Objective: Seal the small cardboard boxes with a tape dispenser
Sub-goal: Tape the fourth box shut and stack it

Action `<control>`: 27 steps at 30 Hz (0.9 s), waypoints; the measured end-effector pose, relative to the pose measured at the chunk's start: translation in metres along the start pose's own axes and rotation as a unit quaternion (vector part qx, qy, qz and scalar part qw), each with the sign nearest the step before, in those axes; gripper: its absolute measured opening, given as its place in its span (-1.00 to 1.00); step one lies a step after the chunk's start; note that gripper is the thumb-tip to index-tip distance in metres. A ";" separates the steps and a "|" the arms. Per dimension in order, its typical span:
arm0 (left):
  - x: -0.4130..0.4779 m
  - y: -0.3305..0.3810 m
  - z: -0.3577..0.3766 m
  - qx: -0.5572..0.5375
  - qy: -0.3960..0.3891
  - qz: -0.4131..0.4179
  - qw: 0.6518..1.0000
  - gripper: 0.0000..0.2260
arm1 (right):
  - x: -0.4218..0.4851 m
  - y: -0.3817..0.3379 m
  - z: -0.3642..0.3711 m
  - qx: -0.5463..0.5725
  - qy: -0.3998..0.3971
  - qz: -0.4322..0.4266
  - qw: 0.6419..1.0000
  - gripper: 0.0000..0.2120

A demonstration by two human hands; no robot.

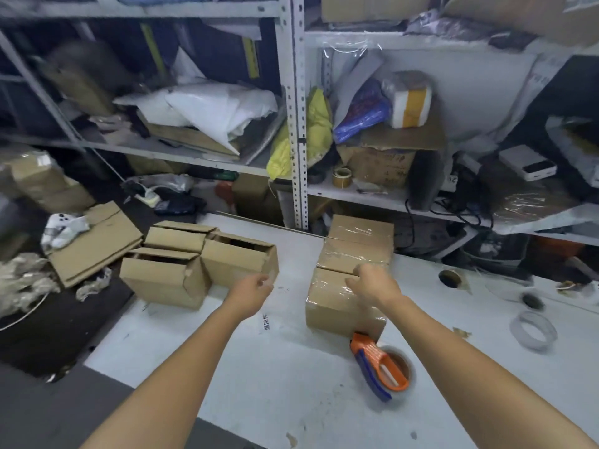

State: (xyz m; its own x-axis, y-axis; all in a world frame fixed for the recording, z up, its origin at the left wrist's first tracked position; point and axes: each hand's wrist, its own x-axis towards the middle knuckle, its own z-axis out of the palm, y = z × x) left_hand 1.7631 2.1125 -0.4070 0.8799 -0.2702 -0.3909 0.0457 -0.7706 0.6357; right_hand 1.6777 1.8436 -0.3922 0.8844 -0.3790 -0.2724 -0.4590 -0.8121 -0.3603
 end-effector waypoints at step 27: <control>0.147 -0.262 -0.282 0.007 0.048 -0.058 0.997 -0.51 | 0.082 -0.384 0.200 0.267 -0.070 0.130 0.952 -0.46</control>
State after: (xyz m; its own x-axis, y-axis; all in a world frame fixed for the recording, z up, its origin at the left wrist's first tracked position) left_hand 2.0140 2.4377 -0.4433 0.9104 -0.1221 -0.3953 0.1444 -0.8016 0.5802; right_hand 1.9097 2.2131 -0.4548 0.7317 -0.4433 -0.5177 -0.6721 -0.3427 -0.6564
